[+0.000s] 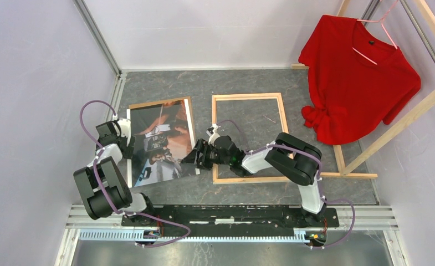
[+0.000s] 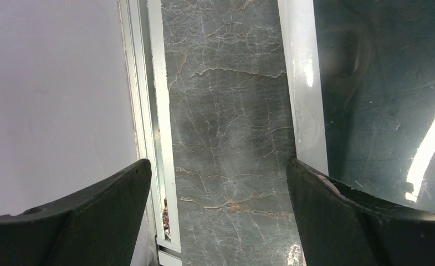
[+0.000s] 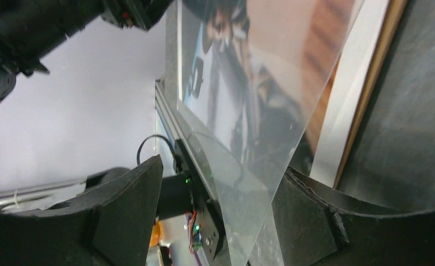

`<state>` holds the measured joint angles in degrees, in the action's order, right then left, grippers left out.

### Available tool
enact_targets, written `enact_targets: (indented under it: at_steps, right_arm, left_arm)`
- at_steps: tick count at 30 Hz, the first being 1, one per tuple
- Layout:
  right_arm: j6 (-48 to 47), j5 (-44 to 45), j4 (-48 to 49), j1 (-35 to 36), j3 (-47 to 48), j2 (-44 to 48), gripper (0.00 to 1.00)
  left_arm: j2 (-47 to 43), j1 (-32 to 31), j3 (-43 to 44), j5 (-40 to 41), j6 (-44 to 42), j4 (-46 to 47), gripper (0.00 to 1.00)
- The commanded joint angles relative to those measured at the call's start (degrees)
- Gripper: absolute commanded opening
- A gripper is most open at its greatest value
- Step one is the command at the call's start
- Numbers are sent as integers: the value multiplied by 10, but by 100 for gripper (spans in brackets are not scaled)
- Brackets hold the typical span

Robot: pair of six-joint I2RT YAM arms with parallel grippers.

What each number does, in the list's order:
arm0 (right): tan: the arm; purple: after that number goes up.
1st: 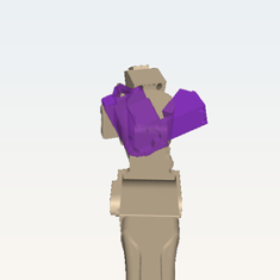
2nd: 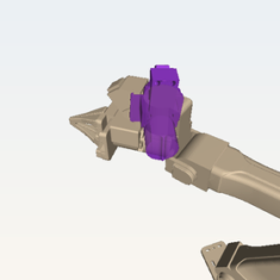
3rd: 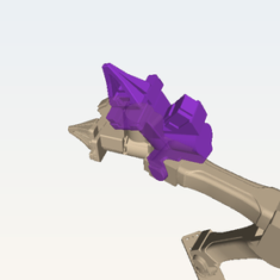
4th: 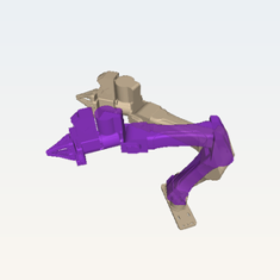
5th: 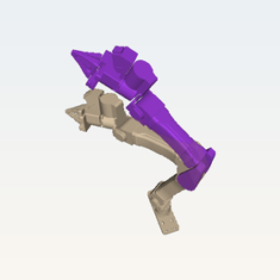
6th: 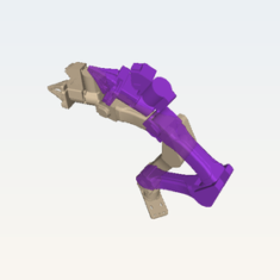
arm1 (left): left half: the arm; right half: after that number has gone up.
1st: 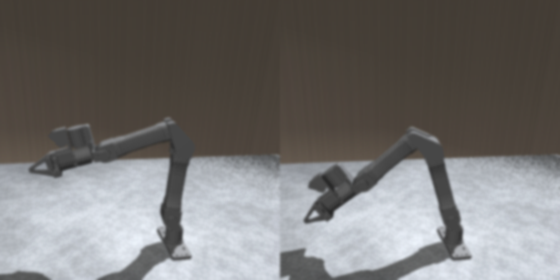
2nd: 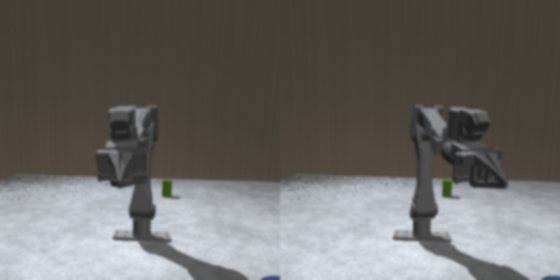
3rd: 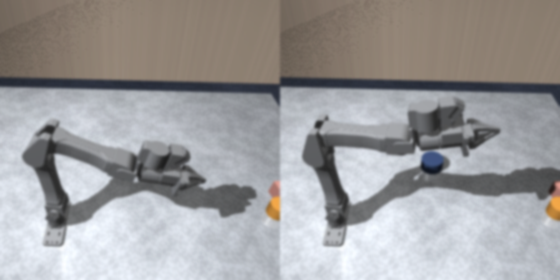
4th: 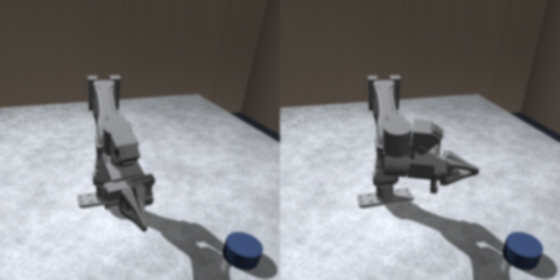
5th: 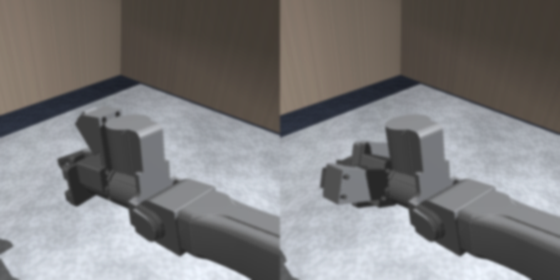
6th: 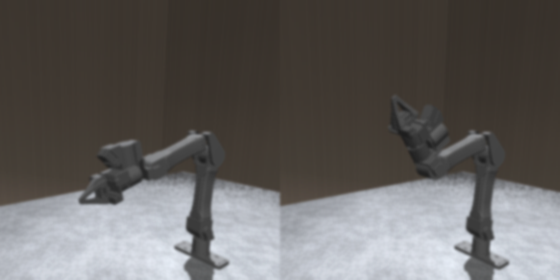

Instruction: Put the photo into the frame

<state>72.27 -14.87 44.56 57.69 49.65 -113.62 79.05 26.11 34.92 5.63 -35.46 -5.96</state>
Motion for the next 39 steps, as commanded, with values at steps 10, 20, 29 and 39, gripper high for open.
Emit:
enact_targets:
  at_steps: [10, 20, 29, 39]
  right_arm:
    - [-14, -12, 40, -65, 84, -52, 69]
    - [-47, -79, 10, -106, 173, -107, 59]
    - [-66, -127, -41, -129, 293, -184, 55]
    - [-100, -180, -77, -134, 313, -171, 22]
  left_arm:
    - [9, -4, 7, -24, -28, -61, 97]
    - [15, -4, 10, -19, -30, -60, 97]
    - [16, -4, 12, -17, -31, -62, 96]
    - [25, -4, 24, -14, -24, -65, 96]
